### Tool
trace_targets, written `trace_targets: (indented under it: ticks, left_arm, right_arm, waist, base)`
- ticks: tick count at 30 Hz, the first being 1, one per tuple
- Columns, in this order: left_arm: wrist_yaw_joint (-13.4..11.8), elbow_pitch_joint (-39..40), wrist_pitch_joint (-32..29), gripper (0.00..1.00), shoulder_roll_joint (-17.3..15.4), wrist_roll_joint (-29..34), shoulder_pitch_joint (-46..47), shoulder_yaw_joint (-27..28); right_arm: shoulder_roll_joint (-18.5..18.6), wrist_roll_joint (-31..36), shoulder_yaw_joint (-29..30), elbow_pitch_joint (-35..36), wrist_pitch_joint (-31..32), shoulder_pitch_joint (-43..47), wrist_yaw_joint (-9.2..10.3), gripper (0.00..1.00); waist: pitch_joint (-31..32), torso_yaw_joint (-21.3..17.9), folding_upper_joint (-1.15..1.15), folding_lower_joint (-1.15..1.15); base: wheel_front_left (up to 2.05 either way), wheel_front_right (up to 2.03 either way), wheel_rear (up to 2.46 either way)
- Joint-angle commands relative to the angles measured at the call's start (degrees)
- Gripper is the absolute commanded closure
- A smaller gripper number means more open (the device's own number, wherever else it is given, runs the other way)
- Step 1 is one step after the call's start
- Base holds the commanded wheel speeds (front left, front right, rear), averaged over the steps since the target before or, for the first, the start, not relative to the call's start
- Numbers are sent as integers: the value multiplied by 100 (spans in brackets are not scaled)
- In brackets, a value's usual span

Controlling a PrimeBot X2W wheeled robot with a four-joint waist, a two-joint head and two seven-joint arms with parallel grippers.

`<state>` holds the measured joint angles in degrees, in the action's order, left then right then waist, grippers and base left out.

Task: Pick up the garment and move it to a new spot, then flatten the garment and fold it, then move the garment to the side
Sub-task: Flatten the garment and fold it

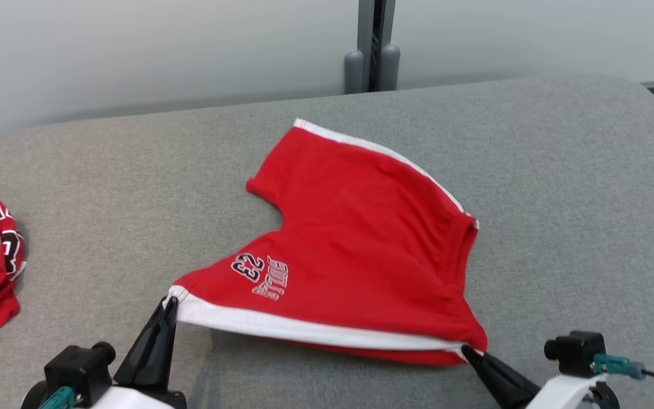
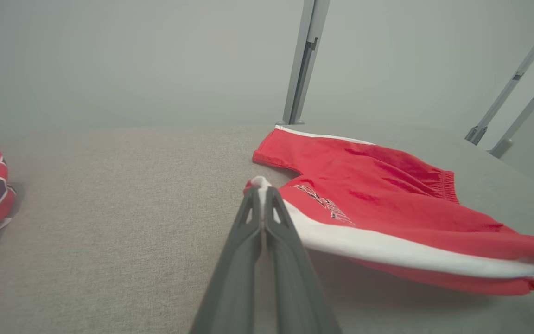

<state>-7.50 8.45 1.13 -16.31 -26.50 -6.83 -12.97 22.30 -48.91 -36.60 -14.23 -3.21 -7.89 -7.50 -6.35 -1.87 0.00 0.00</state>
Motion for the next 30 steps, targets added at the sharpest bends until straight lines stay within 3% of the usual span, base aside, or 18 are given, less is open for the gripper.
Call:
trace_targets:
  ticks: [1,8,15,22,30]
  left_arm:
    - [-93,293,-141,100,-124,74,-172,12]
    - [-290,1001,-560,100,-298,111,-510,23]
    - [-218,1181,-673,100,-385,35,-193,51]
    - [-95,972,-795,100,-446,-18,538,120]
    - [253,85,-983,100,-491,-152,2280,176]
  right_arm:
    - [-26,182,265,258,193,302,2,100]
    - [-461,942,1193,1313,1100,1144,2,100]
    - [-980,1306,1785,1922,1712,1259,2,100]
    - [-1352,1223,2073,1943,1975,794,2,100]
    - [-1684,1127,2181,1414,1792,-480,1,100]
  waist:
    - [106,57,0,0]
    - [159,1,0,0]
    - [-6,-65,0,0]
    - [-360,-178,0,0]
    - [-1237,-451,0,0]
  base:
    - [0,0,0]
    - [0,0,0]
    - [0,0,0]
    - [0,0,0]
    - [0,0,0]
